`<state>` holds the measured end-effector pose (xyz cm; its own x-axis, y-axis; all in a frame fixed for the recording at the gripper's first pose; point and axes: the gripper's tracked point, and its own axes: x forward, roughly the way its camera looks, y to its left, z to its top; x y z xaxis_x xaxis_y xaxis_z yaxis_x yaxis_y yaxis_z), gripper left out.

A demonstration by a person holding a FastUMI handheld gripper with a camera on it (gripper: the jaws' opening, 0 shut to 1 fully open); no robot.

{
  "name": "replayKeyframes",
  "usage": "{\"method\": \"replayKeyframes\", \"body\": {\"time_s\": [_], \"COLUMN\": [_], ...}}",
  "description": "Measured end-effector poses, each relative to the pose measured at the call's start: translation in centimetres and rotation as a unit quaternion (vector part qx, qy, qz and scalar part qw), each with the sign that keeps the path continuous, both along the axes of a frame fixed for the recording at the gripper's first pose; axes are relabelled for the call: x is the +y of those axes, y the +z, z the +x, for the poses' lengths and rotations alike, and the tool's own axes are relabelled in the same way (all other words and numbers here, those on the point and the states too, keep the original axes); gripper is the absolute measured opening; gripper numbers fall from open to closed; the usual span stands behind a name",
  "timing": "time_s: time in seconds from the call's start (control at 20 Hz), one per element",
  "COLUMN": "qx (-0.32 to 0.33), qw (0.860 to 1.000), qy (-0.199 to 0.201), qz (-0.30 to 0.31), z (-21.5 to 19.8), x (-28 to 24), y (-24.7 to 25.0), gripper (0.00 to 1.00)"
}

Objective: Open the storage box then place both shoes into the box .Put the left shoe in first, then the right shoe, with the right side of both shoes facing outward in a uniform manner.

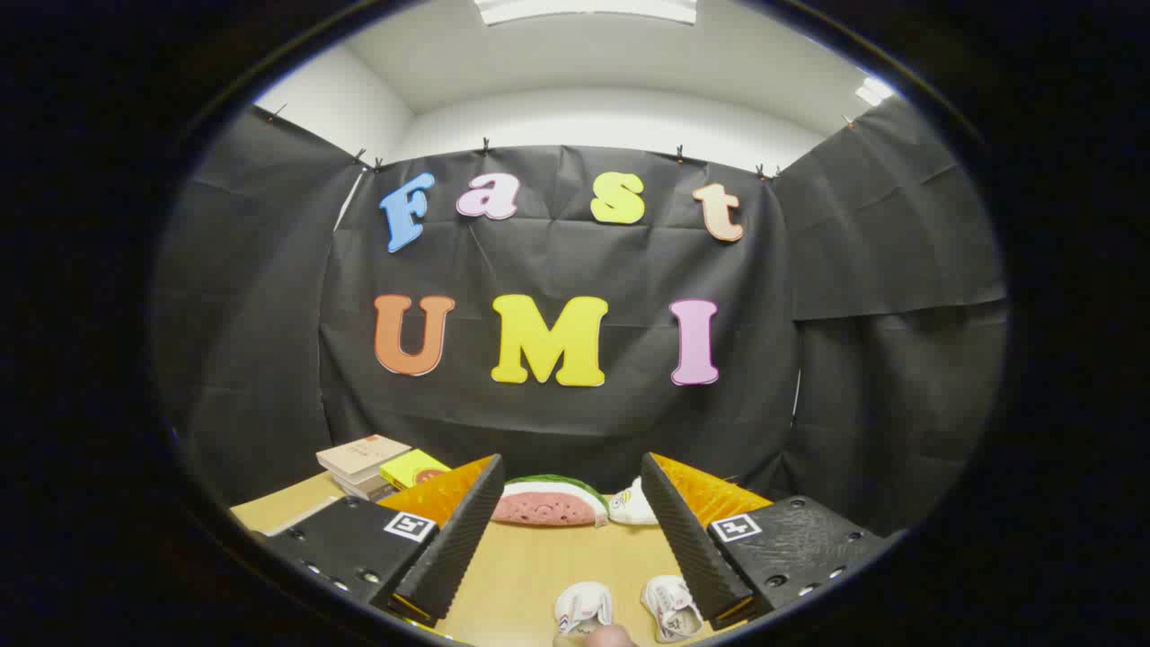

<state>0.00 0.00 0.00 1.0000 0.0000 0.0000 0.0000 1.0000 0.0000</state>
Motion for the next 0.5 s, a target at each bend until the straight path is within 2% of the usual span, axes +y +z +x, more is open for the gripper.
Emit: {"method": "replayKeyframes", "body": {"time_s": [0.5], "qx": [0.001], "qw": [1.0], "qy": [-0.002], "qz": [-0.009], "z": [0.1], "x": [-1.8], "y": [-0.4], "gripper": [0.95]}}
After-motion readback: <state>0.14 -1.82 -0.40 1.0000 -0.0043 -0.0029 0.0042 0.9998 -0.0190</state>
